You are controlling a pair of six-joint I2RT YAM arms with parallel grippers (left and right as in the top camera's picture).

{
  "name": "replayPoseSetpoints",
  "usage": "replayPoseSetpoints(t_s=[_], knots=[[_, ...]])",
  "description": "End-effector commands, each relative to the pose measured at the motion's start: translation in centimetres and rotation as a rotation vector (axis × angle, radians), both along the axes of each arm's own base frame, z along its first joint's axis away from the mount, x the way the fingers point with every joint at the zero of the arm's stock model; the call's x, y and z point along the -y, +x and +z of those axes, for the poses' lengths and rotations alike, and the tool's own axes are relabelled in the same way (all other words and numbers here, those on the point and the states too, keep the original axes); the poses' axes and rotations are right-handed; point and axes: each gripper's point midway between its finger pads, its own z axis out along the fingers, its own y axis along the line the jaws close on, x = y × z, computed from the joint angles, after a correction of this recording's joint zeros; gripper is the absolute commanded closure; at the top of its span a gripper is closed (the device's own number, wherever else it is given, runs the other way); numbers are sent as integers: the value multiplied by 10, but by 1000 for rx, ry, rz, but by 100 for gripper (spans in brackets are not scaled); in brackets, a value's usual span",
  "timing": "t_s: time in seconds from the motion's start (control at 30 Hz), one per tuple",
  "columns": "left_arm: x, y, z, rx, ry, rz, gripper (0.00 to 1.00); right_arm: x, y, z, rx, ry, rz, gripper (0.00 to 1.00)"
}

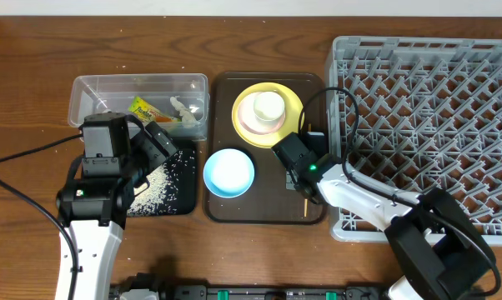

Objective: Sort waste into correct bins and load items into the dishwasher rack
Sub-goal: 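Carry the second chopstick with the right gripper into the dish rack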

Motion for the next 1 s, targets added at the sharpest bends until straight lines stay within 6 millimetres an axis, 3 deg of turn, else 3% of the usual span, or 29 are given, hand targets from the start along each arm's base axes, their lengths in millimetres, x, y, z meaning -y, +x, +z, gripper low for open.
replayPoseSetpoints(t_s=[0.0, 0.27, 0.33, 0.43, 0.53, 0.7, 0.97], knots=[[-3, 3, 5, 11, 6, 11, 5, 2, 13, 27, 56, 20, 35, 99], [-3, 3, 5, 11, 6, 11, 5, 0, 29, 145, 317, 131, 129, 99], [-3, 2, 5, 10, 6, 11, 5, 9, 27, 166, 367, 132, 149, 99], [-3, 2, 5, 10, 6, 11, 5, 38, 23, 185, 406, 89, 98, 99], [-3, 3, 5, 11, 6, 11, 5, 66, 18, 186, 386, 27, 55, 99], [-3, 2, 5, 10, 6, 11, 5, 98, 15, 165, 300, -42, -2, 99], [-3, 2, 5, 10, 6, 11, 5, 108, 24, 140, 232, -98, 6, 99]])
